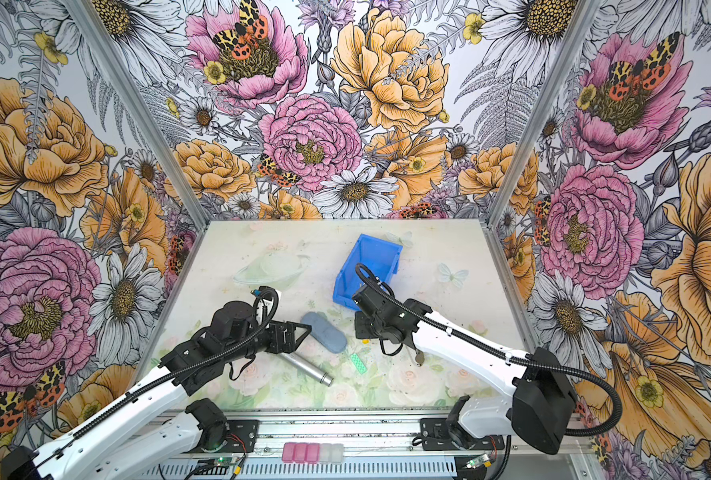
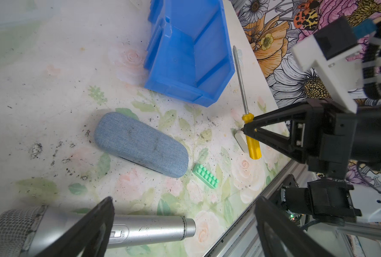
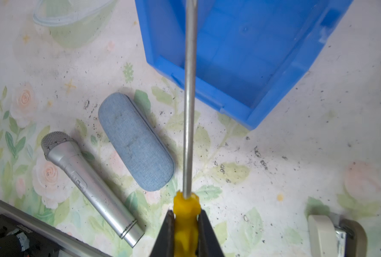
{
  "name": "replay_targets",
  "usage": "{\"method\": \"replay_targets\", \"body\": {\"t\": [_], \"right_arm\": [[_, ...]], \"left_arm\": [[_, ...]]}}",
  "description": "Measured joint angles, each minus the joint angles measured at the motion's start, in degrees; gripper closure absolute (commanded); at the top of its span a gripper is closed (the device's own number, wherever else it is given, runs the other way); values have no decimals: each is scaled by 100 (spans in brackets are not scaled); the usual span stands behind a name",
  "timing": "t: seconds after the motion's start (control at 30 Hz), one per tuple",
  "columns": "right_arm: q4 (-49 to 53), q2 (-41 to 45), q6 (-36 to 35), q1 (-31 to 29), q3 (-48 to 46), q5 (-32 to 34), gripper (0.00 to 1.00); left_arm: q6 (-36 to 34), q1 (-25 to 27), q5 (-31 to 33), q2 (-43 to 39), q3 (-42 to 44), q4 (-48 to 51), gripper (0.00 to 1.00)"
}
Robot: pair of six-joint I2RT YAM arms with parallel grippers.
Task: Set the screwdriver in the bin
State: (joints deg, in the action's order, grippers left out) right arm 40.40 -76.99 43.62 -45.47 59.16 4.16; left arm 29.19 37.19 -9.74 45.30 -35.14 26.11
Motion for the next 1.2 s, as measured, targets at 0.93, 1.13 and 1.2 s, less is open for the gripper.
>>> {"method": "replay_targets", "body": {"t": [0.93,1.13,1.2], "right_arm": [[59,-3727,-754,1749,3307,-374,100],[94,-3978,-774,1749,3327,-402,100],[92,-3982,-774,1749,3327,-402,100]], "left_arm": [[-586,-433,-1180,2164,-1193,-1165,1],[-586,-481,-1228,2321,-1202,-1268,2],[-586,-485,-1244,2321,-1202,-1279,1]]}}
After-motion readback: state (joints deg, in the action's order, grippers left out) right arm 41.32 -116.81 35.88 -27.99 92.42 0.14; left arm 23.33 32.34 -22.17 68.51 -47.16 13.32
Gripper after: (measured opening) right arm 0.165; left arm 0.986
